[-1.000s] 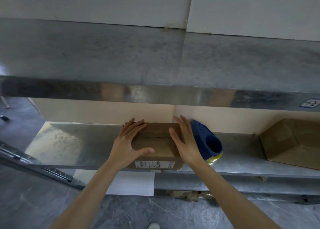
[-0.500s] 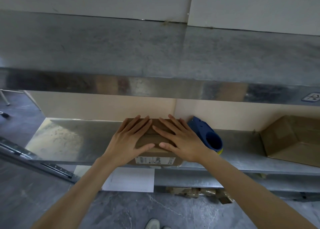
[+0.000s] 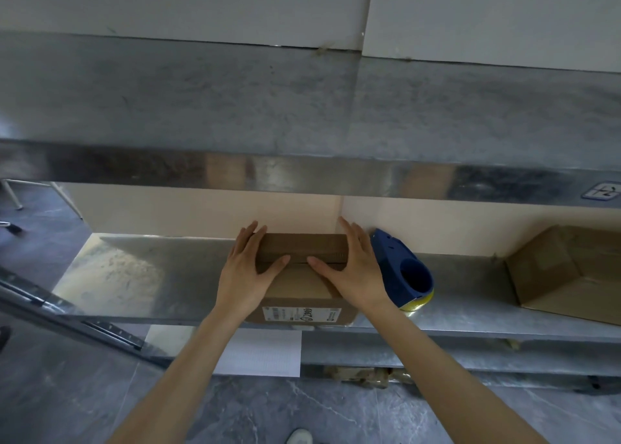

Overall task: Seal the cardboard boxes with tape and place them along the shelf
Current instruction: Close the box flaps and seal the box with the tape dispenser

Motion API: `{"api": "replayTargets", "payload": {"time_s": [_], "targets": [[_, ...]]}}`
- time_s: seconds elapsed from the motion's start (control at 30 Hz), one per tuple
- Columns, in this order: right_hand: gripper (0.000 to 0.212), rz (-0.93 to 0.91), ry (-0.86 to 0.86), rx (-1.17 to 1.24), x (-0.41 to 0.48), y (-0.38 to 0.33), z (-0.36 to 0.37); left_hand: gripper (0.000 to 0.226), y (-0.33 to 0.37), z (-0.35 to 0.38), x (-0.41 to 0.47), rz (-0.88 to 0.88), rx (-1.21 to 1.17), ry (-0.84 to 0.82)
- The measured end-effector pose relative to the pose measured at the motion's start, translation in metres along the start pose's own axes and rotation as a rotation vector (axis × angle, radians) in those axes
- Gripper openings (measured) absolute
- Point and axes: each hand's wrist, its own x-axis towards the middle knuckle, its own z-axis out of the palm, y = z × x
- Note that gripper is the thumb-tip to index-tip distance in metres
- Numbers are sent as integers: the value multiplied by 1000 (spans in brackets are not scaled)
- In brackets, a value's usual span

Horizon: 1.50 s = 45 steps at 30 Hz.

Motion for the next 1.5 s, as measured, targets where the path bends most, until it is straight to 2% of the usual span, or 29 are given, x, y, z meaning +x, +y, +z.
{"api": "replayTargets", "payload": {"time_s": [0.1,0.2,0.33,0.53,0.7,0.93,1.07,1.2,1.3,1.37,1.5], "targets": [[91,11,4,215,0,3,-3,77,-3,1,0,13,-96,20],[87,144,-44,495,0,9,-4,79,-8,1,-1,-48,-272,40],[84,201,-99,577,2,12,-5,80,-10,-2,2,-175,-476,-33],[76,217,-116,672,0,12,-7,70,-15,-3,-3,-170,-740,-98],[67,196,-91,668,-3,8,-8,74,-17,-2,-4,-149,-727,-104],[46,233,-60,724,-4,7,-8,60,-13,0,-2,-162,-756,-9],[57,259,-75,730,-2,8,-9,66,-13,1,1,-191,-686,6],[60,242,-45,703,-4,7,-8,59,-14,0,-1,-127,-608,-47],[49,207,-63,739,-5,8,-10,41,-17,0,-2,-36,-561,-48],[37,173,-89,742,-6,9,-11,29,-18,0,-2,-37,-604,-52],[8,147,-92,608,-5,12,-9,24,-16,-1,-2,-64,-665,-41]]}}
